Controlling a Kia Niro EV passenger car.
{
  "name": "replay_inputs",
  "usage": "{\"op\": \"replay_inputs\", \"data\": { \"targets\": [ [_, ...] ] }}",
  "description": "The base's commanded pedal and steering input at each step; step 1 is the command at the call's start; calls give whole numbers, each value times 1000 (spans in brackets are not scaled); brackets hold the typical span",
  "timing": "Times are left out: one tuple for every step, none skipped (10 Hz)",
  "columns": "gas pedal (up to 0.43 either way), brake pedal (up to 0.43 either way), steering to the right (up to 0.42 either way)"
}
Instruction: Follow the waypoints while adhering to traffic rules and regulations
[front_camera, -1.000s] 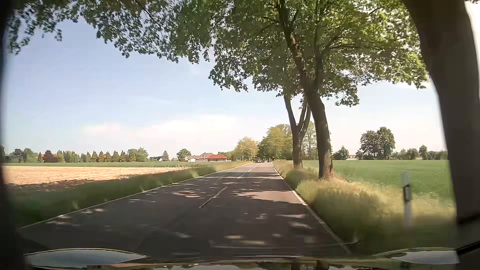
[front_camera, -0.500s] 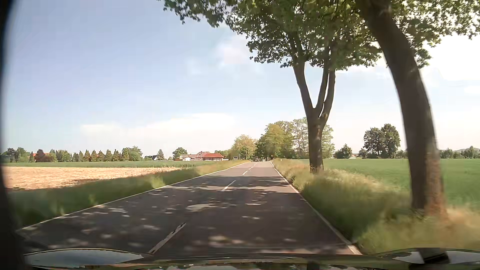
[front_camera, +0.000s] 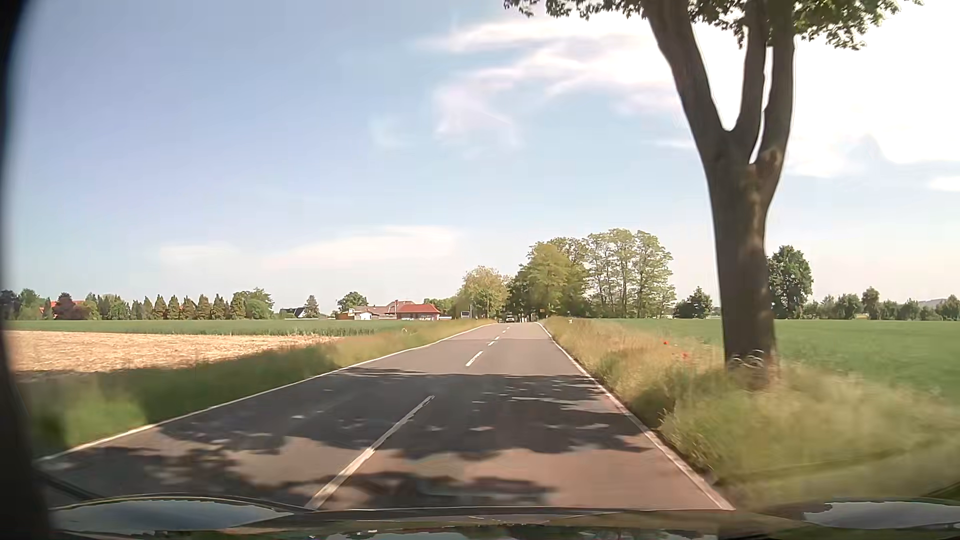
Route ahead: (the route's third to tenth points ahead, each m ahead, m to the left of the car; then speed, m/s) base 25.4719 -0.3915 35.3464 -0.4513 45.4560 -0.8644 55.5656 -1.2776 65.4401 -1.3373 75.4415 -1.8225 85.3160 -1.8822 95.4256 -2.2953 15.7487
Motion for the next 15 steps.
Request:
{"op": "replay_inputs", "data": {
  "targets": [
    [39, 0, 5],
    [28, 0, 5],
    [28, 0, 5],
    [28, 0, 5],
    [28, 0, 5],
    [28, 0, 5],
    [28, 0, 5],
    [28, 0, 4],
    [28, 0, 4],
    [28, 0, 4],
    [28, 0, 3],
    [28, 0, 2],
    [28, 0, 2],
    [28, 0, 1],
    [28, 0, 1]
  ]
}}
